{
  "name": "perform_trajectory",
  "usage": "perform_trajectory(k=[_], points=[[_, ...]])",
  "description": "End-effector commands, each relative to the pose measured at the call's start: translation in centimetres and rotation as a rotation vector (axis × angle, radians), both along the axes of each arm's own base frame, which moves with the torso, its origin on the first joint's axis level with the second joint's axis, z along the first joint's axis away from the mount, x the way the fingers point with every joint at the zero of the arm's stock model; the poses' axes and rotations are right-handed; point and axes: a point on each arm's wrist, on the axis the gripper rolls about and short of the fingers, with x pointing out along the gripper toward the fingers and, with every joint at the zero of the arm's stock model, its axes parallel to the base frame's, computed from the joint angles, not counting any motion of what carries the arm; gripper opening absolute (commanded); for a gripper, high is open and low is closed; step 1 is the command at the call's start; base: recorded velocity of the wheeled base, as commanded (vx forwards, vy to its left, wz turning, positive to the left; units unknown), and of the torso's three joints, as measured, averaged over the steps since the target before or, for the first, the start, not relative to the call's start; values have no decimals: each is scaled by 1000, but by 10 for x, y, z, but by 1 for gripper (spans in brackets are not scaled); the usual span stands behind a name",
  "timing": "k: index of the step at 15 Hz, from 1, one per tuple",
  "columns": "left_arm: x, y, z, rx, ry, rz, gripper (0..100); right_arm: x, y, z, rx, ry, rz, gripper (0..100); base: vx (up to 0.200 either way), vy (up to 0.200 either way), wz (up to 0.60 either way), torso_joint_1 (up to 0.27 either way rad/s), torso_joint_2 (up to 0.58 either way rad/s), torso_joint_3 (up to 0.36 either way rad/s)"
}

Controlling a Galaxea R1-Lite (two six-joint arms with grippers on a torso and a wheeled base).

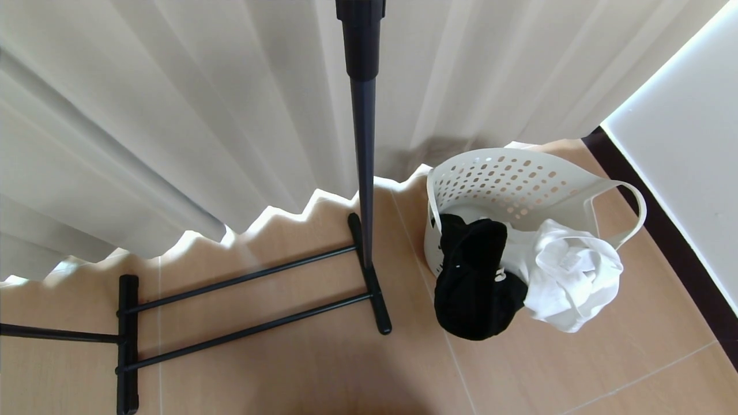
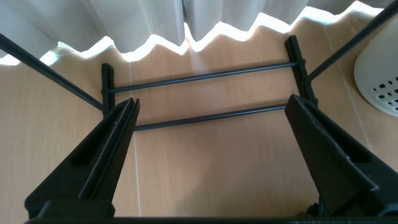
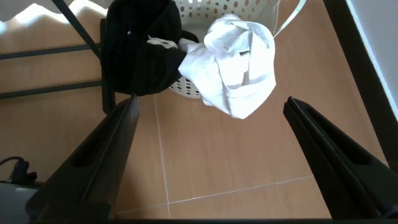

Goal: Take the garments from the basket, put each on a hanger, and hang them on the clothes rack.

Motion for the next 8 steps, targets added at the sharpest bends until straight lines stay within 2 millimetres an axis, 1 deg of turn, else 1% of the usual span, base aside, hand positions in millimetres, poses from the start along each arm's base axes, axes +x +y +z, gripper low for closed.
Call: perform_trajectory(k=[1, 3, 4, 5, 6, 7, 8], points=[[0, 0, 0, 2, 0, 0, 100, 3, 0, 2, 0, 40, 0, 100, 0, 0, 0, -2, 2, -56], [0, 0, 0, 2, 0, 0, 100, 13, 0, 4, -5, 169, 1, 100, 0, 0, 0, 0, 0, 0], [0, 0, 0, 1, 0, 0, 100, 19, 0, 8, -9, 218, 20, 100, 0, 0, 0, 0, 0, 0], [0, 0, 0, 2, 0, 0, 100, 38, 2, 26, -11, 303, 93, 100, 0, 0, 0, 0, 0, 0], [0, 0, 0, 2, 0, 0, 100, 47, 3, 32, -12, 333, 132, 100, 0, 0, 0, 0, 0, 0], [0, 0, 0, 1, 0, 0, 100, 68, 8, 41, -65, 409, 215, 100, 0, 0, 0, 0, 0, 0], [0, 0, 0, 1, 0, 0, 100, 82, 12, 47, -153, 451, 276, 100, 0, 0, 0, 0, 0, 0]])
